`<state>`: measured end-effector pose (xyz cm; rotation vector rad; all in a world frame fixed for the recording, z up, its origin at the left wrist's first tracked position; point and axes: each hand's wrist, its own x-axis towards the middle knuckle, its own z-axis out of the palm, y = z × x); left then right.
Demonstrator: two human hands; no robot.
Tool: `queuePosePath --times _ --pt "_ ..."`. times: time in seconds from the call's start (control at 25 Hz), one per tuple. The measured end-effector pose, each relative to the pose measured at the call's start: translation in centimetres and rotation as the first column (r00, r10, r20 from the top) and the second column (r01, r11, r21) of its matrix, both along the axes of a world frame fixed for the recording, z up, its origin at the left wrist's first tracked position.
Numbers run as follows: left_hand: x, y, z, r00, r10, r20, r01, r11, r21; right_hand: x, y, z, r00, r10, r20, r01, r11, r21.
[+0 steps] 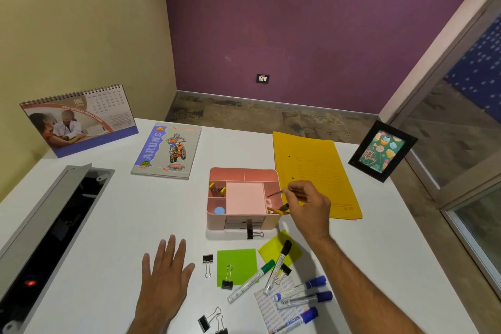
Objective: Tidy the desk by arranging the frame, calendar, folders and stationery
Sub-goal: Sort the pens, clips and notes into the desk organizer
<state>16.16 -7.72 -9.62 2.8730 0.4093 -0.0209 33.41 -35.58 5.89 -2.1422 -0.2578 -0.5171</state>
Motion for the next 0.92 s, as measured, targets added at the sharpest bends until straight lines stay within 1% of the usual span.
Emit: queuePosePath --times 0.12,0.28,0.36,0.52,0.6,0.72,0.84,0.92 --pt "0.0 0.0 0.1 1.0 -0.004 -0.019 0.003 1.0 -0.022 -0.8 0.0 -1.5 0.997 0.015 -0.075 -0.017 1.0 -0.019" --pt "-0.1 0.0 0.3 0.999 -0.003 -0.043 0.002 1.0 -0.021 -1.3 0.0 -2.4 0.995 -0.003 -0.101 0.002 1.0 -0.011" --pt "-0.1 0.0 0.4 0.999 -0.002 -0.046 0.001 1.0 -0.01 -1.5 -0.1 -2.5 0.993 0.02 -0.116 -0.02 1.0 0.004" --pt "0.0 0.1 0.7 0.997 -0.008 -0.075 0.007 1.0 -0.01 -2.4 -0.5 -3.1 0.982 0.06 -0.181 -0.068 0.997 -0.037" --pt "0.1 0.1 0.7 0.996 -0.006 -0.086 0.004 1.0 -0.015 -3.1 -0.7 -3.3 0.976 0.062 -0.21 -0.066 0.998 -0.009" --pt "0.0 0.1 0.6 0.997 -0.009 -0.08 0.007 1.0 -0.027 -4.4 -1.0 -3.7 0.963 0.027 -0.269 -0.006 0.997 0.081" --pt "0.2 -0.1 0.5 0.997 -0.015 -0.074 0.012 0.999 -0.033 -5.3 -1.6 -4.1 0.946 -0.039 -0.321 0.08 0.99 0.117" --pt "0.5 -0.3 0.9 0.999 0.014 -0.047 -0.015 1.0 -0.026 -5.9 -2.1 -4.5 0.934 -0.087 -0.347 0.142 0.98 0.136"
